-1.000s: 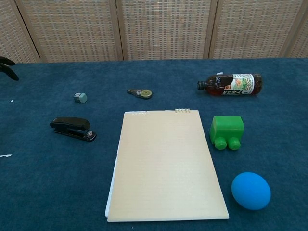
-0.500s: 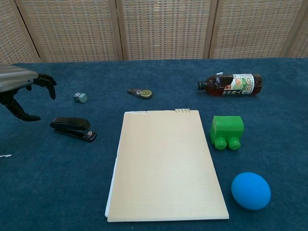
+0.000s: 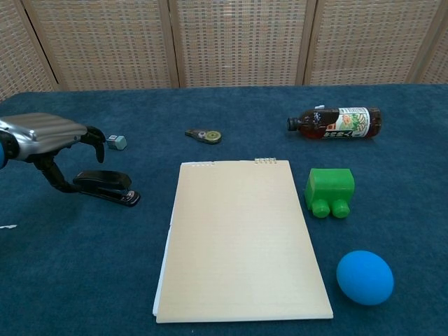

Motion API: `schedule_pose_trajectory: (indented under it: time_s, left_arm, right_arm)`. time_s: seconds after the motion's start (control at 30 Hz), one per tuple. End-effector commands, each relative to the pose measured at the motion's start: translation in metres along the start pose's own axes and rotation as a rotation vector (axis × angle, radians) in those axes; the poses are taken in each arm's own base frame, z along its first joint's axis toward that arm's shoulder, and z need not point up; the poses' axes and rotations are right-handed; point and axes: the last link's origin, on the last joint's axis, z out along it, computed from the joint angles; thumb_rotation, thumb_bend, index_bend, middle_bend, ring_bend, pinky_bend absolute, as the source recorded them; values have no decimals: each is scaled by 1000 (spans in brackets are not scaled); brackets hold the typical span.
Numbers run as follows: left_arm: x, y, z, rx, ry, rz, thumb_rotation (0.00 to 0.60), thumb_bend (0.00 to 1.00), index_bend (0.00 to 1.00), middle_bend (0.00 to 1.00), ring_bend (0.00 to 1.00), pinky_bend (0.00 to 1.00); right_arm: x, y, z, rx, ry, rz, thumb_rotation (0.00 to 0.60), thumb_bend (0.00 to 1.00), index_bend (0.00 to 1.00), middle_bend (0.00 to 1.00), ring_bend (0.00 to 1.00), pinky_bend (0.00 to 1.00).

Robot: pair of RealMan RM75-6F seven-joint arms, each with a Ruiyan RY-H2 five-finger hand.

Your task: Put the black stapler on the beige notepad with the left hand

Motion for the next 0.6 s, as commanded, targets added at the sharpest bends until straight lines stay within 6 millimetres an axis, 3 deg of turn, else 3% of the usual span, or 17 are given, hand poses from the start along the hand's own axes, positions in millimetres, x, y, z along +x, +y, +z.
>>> schedule_pose_trajectory:
  time_s: [0.03, 0.17, 0.23, 0.3, 0.4, 0.6]
  left_arm:
    - [-3, 9, 5, -2, -10, 8, 600, 293, 318, 132, 170, 245]
    - [-7, 25, 14, -12, -28, 20, 600, 307, 341, 139, 174, 249]
    - [-6, 37, 19, -22, -10, 20, 600, 372, 407, 186, 212, 283]
    - [-6, 44, 20, -24, 24, 27, 600, 527, 556, 315, 322, 369]
    - [-8, 51, 21, -37, 60, 58, 600, 641, 729, 472, 455, 475]
    - [6, 64, 17, -98, 205, 55, 600, 678, 826, 560, 528, 529]
  right_arm:
    - [2, 2, 0, -5, 4, 12, 600, 179, 57, 0, 0, 0]
    - [3, 1, -1, 5, -1, 29, 600, 179, 58, 0, 0, 0]
    - [4, 1, -1, 7, -4, 35, 600, 178, 58, 0, 0, 0]
    - [5, 2, -1, 10, -3, 44, 600, 178, 59, 0, 0, 0]
    - [7, 2, -1, 11, 3, 53, 600, 178, 64, 0, 0, 0]
    - [11, 4, -3, 9, 16, 70, 600, 178, 70, 0, 0, 0]
